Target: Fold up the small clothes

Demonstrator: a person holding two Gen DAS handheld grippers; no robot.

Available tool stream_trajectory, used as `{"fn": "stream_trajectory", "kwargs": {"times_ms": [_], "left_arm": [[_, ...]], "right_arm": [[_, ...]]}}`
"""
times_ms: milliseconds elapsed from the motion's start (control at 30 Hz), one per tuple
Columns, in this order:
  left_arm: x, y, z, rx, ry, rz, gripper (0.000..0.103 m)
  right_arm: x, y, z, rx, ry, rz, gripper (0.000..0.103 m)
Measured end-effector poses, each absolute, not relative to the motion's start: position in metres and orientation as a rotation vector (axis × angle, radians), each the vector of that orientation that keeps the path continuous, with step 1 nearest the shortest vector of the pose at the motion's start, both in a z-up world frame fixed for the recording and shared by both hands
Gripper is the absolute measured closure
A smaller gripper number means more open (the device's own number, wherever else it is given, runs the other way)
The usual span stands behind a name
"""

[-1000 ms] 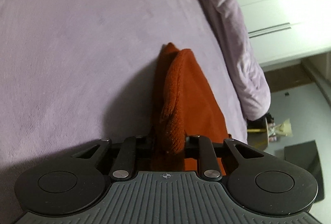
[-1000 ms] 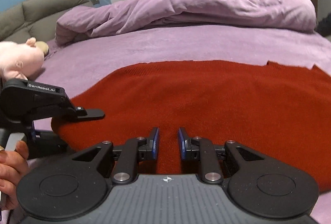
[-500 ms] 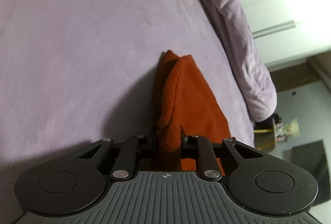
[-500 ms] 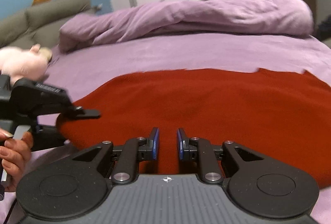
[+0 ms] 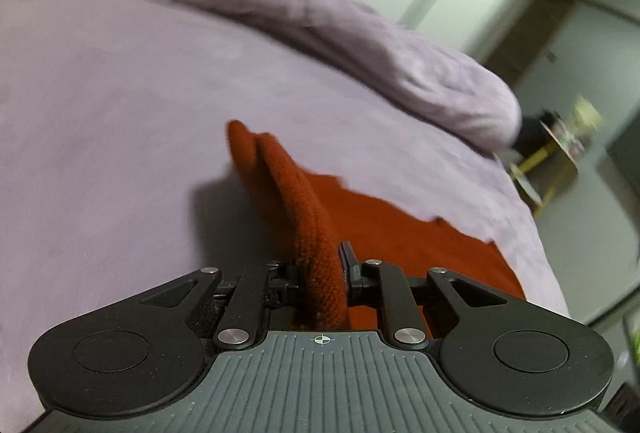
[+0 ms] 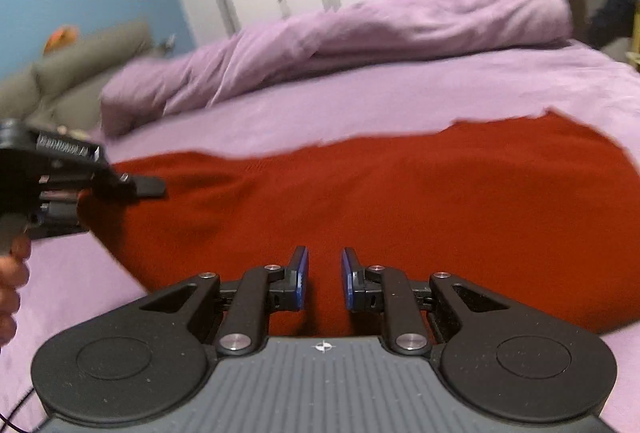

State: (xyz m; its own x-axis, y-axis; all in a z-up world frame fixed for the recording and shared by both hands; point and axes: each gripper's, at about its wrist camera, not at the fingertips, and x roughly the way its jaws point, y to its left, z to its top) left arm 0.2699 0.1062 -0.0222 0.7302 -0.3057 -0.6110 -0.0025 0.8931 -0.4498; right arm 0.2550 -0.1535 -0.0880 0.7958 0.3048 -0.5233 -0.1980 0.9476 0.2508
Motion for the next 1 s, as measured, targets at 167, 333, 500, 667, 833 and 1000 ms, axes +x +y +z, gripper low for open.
{"fn": "stream_trajectory", "kwargs": {"times_ms": [167,333,500,667,833,1000], "left_arm": [[0.271,0.022,-0.011,-0.252,0.726,-0.312,0.085],[0.281,-0.041,-0.053,-0.191,0.814,-0.335,0.084],[0.268,-0.050,-0.064,-0.177,0.791,-0.431,0.046],[0.248,-0.020,-0.043,-0.293,0.801,-0.510,0.047],[0.236,0.013,-0.032,-0.333,0.778,-0.401,0.049],[0.247,0.026,-0.047,-0.297,0.835,-0.284,0.051]], "right_arm": [[0.239,-0.203,-0.077,0.246,0.533,0.153,0.086],[0.233,-0.241,-0.079,0.282,0.542,0.076,0.086],[0.235,-0.261,-0.085,0.288,0.578,0.049,0.086],[0.240,-0.261,-0.080,0.333,0.588,0.080,0.085],[0.250,-0.237,-0.065,0.328,0.552,0.205,0.085],[0.278,-0.207,-0.090,0.293,0.722,0.310,0.086]]}}
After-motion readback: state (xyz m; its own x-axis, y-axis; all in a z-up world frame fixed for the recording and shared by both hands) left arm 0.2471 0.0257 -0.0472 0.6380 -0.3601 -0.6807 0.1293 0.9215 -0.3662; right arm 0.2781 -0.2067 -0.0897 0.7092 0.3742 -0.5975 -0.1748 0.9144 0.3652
